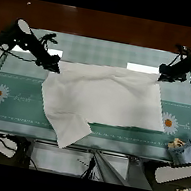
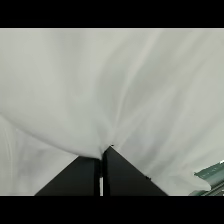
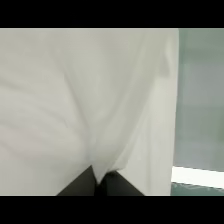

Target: Fold the shirts.

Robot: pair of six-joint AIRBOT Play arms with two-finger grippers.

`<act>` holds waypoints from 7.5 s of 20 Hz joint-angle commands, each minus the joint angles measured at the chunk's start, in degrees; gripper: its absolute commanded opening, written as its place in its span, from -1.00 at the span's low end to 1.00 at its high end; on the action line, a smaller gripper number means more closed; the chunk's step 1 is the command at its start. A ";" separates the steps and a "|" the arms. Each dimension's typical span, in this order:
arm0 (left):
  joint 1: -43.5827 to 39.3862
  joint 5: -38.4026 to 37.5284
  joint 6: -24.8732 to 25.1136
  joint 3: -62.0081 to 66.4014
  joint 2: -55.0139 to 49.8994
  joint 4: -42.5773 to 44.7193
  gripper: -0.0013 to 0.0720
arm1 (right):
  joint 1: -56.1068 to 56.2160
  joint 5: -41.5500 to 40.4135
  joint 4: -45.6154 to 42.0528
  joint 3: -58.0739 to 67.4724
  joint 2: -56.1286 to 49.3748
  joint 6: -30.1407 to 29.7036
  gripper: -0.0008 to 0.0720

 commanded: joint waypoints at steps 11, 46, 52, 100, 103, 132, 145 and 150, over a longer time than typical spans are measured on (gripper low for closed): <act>3.19 -2.67 -1.16 -0.79 -0.74 0.37 -0.90 | -0.04 1.31 -6.97 -0.22 0.04 0.85 -0.89; 15.26 -1.07 7.19 -55.52 30.71 -2.19 0.57 | -24.15 -2.95 6.95 -28.13 16.00 -12.87 0.36; 7.28 4.87 6.12 -57.99 30.71 -8.83 0.57 | -24.15 -2.05 7.02 -28.13 16.02 -12.87 0.35; -5.62 13.09 3.15 -58.64 26.64 -13.29 -0.90 | -24.13 -1.70 5.49 -44.83 17.49 -17.51 0.51; -5.62 13.55 3.17 -58.62 26.64 -13.33 -0.90 | -19.10 -4.13 5.11 -47.71 17.46 -16.35 0.47; 4.24 14.32 1.60 -0.90 -3.23 -15.72 -0.90 | -6.64 -38.16 26.36 -21.46 3.85 -10.95 -0.89; 10.97 -0.92 1.86 -0.35 -5.66 -18.40 0.10 | -11.41 -31.80 6.14 -21.46 6.64 -5.46 0.39; 10.29 -0.09 4.22 -0.35 -0.81 -18.45 0.09 | -18.23 -22.53 31.43 -21.46 1.62 -12.63 0.68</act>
